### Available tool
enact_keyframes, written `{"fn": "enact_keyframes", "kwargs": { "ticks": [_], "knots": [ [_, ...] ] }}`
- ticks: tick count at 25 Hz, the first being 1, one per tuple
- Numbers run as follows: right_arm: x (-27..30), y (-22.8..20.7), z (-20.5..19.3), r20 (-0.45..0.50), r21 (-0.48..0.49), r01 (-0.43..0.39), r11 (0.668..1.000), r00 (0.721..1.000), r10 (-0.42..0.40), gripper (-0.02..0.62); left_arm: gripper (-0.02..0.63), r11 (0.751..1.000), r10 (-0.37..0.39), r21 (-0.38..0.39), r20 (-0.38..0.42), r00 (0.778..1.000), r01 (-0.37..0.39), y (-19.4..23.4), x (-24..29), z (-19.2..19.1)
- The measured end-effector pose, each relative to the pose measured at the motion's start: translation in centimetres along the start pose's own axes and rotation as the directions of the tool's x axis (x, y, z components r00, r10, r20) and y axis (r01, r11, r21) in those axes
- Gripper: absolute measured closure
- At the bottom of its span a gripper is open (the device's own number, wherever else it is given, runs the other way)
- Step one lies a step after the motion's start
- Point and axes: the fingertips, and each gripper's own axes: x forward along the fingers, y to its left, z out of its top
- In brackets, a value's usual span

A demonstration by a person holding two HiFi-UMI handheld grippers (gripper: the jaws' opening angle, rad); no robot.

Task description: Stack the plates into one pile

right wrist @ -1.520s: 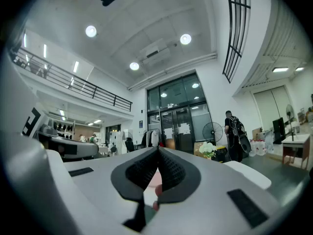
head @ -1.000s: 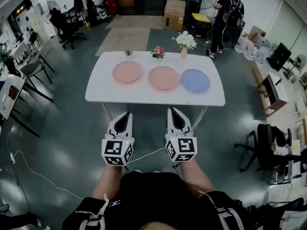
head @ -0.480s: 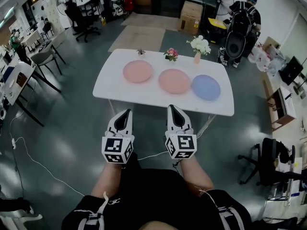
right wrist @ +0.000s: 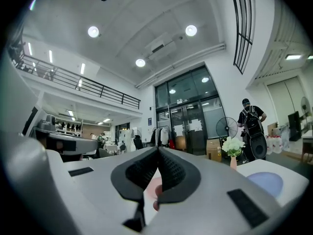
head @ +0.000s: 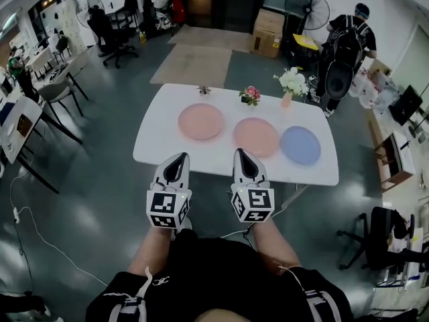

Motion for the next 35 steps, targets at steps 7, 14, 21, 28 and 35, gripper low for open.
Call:
{"fn": "enact_keyframes", "kwargs": {
  "ticks": [7, 14, 21, 28, 35],
  "knots": [
    [13.1, 3.2, -0.1, -0.012, 0.014, 0.080, 0.997, 0.997, -0.080, 0.581, 0.594, 0.996, -0.085, -0.025, -0.010, 0.996, 0.085, 12.1, 8.2, 1.3],
    [22.4, 3.1, -1.5, -0.043, 0.013, 0.184, 0.983, 0.982, -0.183, 0.580, 0.594, 0.987, -0.156, 0.030, -0.044, 0.987, 0.157, 19.3, 15.7, 0.9],
    [25.9, 0.8, -1.6, -0.023, 0.008, 0.213, 0.977, 0.977, -0.213, 0.580, 0.594, 0.986, -0.166, 0.009, -0.004, 0.986, 0.166, 20.3, 19.3, 1.5],
    [28.7, -1.7, -3.4, -0.042, 0.066, 0.200, 0.978, 0.979, -0.197, 0.379, 0.594, 0.991, -0.125, -0.057, -0.016, 0.992, 0.123, 21.4, 21.4, 0.4],
    [31.3, -4.9, -9.7, -0.194, 0.195, 0.243, 0.950, 0.959, -0.205, 0.376, 0.594, 0.994, -0.092, -0.056, -0.027, 0.995, 0.090, 22.1, 22.2, -0.3]
  ]
}}
